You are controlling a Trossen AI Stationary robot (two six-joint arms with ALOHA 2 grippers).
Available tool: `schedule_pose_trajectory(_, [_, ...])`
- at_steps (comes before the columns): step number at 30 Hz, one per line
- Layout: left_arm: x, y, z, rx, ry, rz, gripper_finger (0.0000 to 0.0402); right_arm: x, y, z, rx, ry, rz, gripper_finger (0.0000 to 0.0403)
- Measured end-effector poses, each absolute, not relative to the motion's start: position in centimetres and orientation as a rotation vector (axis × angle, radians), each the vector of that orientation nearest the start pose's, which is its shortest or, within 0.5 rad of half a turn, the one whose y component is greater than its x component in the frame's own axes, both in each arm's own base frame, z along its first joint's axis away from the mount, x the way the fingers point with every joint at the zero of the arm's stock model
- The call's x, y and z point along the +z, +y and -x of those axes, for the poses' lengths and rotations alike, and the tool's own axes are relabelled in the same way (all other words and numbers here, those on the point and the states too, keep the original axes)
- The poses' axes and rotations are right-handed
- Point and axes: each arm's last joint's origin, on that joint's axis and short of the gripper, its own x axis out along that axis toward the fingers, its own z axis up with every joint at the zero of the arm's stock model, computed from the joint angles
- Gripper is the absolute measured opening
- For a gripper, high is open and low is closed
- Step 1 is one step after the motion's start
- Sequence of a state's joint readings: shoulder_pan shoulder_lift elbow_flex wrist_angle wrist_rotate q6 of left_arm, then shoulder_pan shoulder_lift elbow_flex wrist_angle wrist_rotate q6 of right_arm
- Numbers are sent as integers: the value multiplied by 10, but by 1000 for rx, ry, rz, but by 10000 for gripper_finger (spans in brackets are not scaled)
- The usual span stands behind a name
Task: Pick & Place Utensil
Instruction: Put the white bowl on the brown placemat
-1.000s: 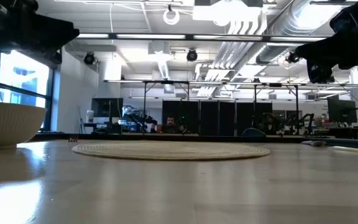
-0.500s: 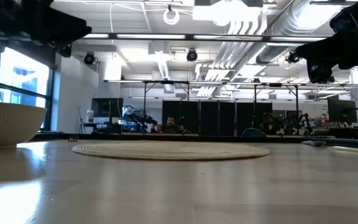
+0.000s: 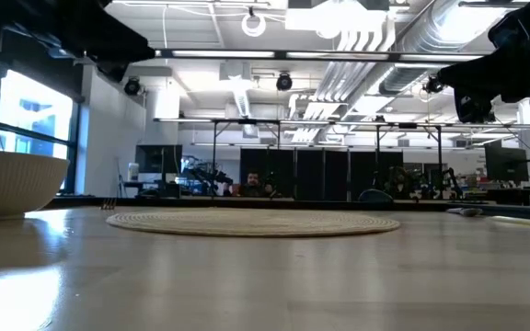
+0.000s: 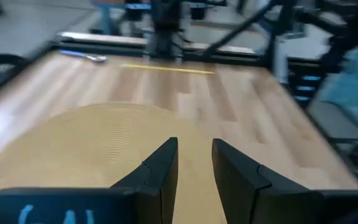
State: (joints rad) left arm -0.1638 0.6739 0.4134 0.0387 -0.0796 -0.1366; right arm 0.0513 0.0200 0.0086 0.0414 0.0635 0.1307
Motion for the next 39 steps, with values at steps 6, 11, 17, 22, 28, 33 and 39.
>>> schedule_pose_trajectory(6, [248, -31, -157, -319, 211, 182, 96, 169, 3, -98, -10, -30, -132, 12])
schedule_pose_trajectory(11, [249, -32, -157, -341, 205, 216, 96, 169, 3, -98, -11, -31, -132, 12])
schedule_pose_trajectory(17, [257, -32, -159, -307, 193, 434, 96, 169, 3, -98, -10, -31, -132, 12])
schedule_pose_trajectory(22, [279, -45, -170, -335, 268, 488, 96, 169, 3, -98, -10, -31, -132, 12])
schedule_pose_trajectory(28, [293, -59, -181, -108, 673, 465, 96, 169, 3, -98, -11, -31, -132, 12])
schedule_pose_trajectory(33, [291, -60, -180, 69, 1007, 518, 96, 169, 3, -98, -11, -31, -132, 12])
schedule_pose_trajectory(39, [275, -57, -174, 276, 1220, 540, 96, 169, 3, -98, -11, -31, -132, 12])
